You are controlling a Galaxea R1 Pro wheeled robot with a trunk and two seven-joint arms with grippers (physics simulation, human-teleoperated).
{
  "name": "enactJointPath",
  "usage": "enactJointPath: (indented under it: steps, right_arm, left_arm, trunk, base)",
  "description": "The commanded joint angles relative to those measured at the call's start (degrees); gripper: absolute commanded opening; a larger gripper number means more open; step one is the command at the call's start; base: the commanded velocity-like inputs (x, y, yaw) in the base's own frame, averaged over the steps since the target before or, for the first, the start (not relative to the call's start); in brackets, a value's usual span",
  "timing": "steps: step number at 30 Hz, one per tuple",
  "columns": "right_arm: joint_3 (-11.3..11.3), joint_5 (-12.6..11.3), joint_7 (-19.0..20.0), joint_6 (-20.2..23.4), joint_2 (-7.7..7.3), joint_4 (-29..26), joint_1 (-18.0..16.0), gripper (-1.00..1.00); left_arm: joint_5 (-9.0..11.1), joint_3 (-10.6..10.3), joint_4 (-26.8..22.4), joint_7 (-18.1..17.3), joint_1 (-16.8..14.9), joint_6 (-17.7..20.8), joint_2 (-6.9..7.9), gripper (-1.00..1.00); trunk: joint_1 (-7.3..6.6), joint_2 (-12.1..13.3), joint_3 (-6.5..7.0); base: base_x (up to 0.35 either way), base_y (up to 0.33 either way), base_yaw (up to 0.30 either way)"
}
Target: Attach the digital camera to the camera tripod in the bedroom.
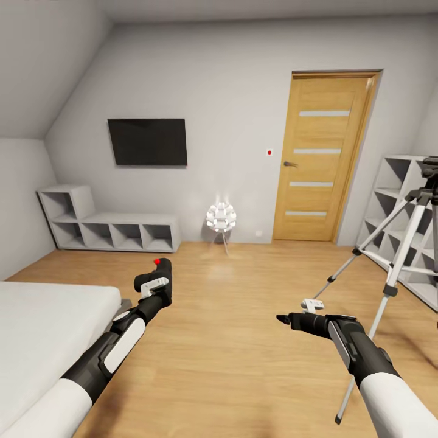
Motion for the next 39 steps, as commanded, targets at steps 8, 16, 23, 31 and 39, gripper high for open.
enactJointPath:
  steps: [8,16,23,31,39]
  right_arm:
    - [-0.2,0.0,0.3,0.3,0.02,-0.1,0.0,1.0]
    - [-0.1,0.2,0.2,0.2,0.05,-0.1,0.0,1.0]
    - [-0.2,0.3,0.0,0.1,0.1,0.1,0.0,1.0]
    - [-0.1,0.3,0.1,0.0,0.2,0.1,0.0,1.0]
    - [-0.1,0.4,0.2,0.0,0.2,0.1,0.0,1.0]
  left_arm:
    - [0.3,-0.3,-0.1,0.4,0.0,0.1,0.08,-1.0]
    - [0.2,-0.3,0.0,0.5,0.0,0.1,0.08,-1.0]
    - [0.2,-0.3,-0.1,0.5,0.0,0.1,0.08,-1.0]
    - [0.2,-0.3,-0.1,0.5,0.0,0.1,0.05,-1.0]
    - [0.2,-0.3,-0.1,0.5,0.0,0.1,0.05,-1.0]
  trunk:
    - [-1.77,3.2,1.38]
    - [-3.52,6.4,2.81]
    - [-5.06,9.2,4.07]
    - [-6.82,12.4,5.51]
    - [-8.58,15.6,6.94]
  base:
    - [0.0,0.0,0.0]
    - [0.0,0.0,0.0]
    - [0.0,0.0,0.0]
    - [0.0,0.0,0.0]
    - [0.0,0.0,0.0]
